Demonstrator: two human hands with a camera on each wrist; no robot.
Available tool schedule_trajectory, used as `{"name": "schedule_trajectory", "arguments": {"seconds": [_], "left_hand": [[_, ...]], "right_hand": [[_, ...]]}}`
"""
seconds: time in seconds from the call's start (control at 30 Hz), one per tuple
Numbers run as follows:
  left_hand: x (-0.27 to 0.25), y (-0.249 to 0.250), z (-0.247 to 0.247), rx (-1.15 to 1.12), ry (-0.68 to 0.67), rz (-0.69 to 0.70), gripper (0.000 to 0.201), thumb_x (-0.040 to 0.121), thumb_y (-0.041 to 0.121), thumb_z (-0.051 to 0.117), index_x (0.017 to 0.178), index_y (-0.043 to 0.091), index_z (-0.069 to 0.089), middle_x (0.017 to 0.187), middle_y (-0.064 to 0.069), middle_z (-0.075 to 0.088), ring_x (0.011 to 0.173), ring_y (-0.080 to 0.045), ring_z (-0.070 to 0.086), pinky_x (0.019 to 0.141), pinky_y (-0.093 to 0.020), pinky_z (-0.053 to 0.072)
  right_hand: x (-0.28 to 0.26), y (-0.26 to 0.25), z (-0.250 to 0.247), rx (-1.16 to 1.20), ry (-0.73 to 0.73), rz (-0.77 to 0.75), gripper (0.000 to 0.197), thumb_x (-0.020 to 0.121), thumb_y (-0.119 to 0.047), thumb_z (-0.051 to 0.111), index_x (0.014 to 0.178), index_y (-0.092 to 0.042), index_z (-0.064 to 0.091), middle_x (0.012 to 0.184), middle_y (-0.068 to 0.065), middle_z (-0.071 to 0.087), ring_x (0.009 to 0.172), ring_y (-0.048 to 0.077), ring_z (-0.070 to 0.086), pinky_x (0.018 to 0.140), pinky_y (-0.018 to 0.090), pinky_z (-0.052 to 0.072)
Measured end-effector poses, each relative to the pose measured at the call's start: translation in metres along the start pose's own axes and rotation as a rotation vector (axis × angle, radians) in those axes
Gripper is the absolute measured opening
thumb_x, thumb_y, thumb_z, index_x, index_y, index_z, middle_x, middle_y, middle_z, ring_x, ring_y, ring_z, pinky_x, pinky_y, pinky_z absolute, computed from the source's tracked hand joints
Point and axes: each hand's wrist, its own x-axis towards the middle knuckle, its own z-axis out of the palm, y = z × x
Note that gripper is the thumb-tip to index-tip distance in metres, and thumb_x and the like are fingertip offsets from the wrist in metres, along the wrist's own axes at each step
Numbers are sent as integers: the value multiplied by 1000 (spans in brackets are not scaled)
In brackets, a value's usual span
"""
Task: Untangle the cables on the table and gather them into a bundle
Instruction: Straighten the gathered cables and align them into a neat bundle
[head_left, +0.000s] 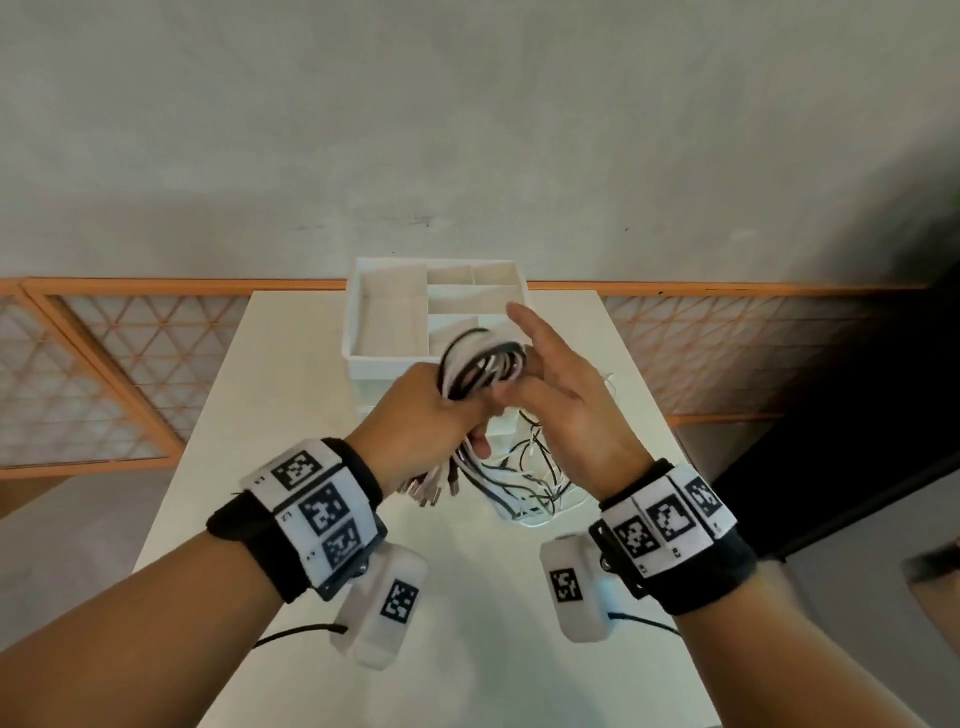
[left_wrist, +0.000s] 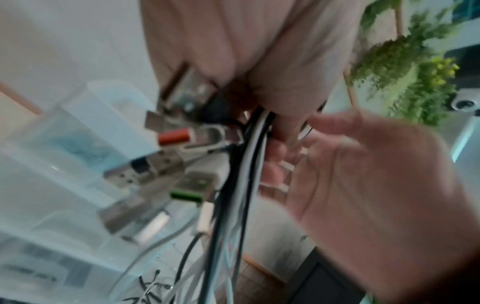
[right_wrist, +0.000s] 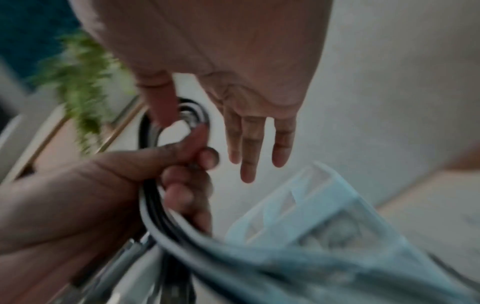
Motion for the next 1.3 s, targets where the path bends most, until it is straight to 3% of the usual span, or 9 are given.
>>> {"name": "schedule_trajectory", "arguments": {"seconds": [0.13, 0.23, 0.37, 0.47, 0.63, 0.83, 1.03, 1.17, 1.3], "left_hand": [[2, 12, -10, -276, -126, 65, 34, 92, 38, 60, 73, 10, 59, 58, -6, 56, 64, -29, 66, 68, -40, 56], [-3, 21, -12, -422, -272, 42, 31, 93, 34, 56, 76, 9, 52, 51, -1, 36, 45, -18, 47, 63, -38, 56], [-12, 10, -8, -178, -385, -132, 27, 95, 31, 62, 76, 12, 57, 52, 0, 32, 40, -12, 34, 53, -29, 48], [-11, -10, 4, 217, -295, -180, 31, 95, 40, 61, 76, 16, 55, 50, 4, 48, 39, -12, 45, 52, -23, 43], [-6, -34, 9, 446, -183, -202, 44, 94, 53, 54, 79, 12, 58, 48, 6, 50, 45, -14, 51, 53, -25, 40], [-9, -39, 22, 268, -399, -218, 36, 84, 43, 74, 88, 7, 71, 76, -1, 76, 48, -17, 49, 49, -23, 44], [1, -36, 0, 71, -94, -267, 28, 89, 23, 71, 65, 8, 68, 45, 5, 58, 35, -11, 43, 41, -19, 36], [6, -38, -10, -198, 32, -353, 17, 90, 16, 70, 79, 3, 69, 64, -4, 70, 39, -15, 41, 40, -21, 37], [5, -39, 13, -153, -28, -368, 53, 82, 61, 65, 86, 9, 68, 75, -5, 68, 43, -11, 44, 49, -22, 41]], "right_hand": [[-16, 33, 10, -282, -338, 78, 40, 75, -30, 78, 112, -31, 63, 104, -18, 70, 102, 4, 64, 97, 32, 48], [-16, 55, 14, -513, -227, 150, 25, 82, -37, 77, 74, -15, 70, 69, 6, 70, 60, 18, 64, 65, 30, 54], [-8, 67, -11, -754, -51, 301, 35, 77, -42, 74, 51, -23, 61, 49, -5, 53, 52, 10, 52, 51, 23, 37], [-5, 59, -22, -997, 47, 319, 35, 73, -52, 68, 63, -18, 63, 62, -4, 60, 65, 21, 59, 52, 23, 34], [-5, 43, -34, -1004, 112, 358, 16, 72, -28, 63, 67, -13, 62, 66, 0, 58, 69, 26, 58, 59, 27, 45], [-2, 33, -26, -912, 220, 296, 9, 65, -16, 57, 59, -9, 54, 62, 7, 56, 62, 29, 55, 57, 30, 48], [-10, 41, -54, -606, 85, 273, 34, 76, -37, 79, 57, -17, 59, 51, -6, 54, 55, 12, 52, 53, 24, 37], [-23, 48, -66, -133, -60, 228, 24, 92, -36, 69, 85, -14, 76, 58, -4, 54, 56, 14, 46, 61, 30, 38], [-19, 39, -29, -124, 247, 12, 18, 98, -25, 62, 87, -25, 76, 53, -10, 54, 51, 3, 47, 56, 21, 38]]}}
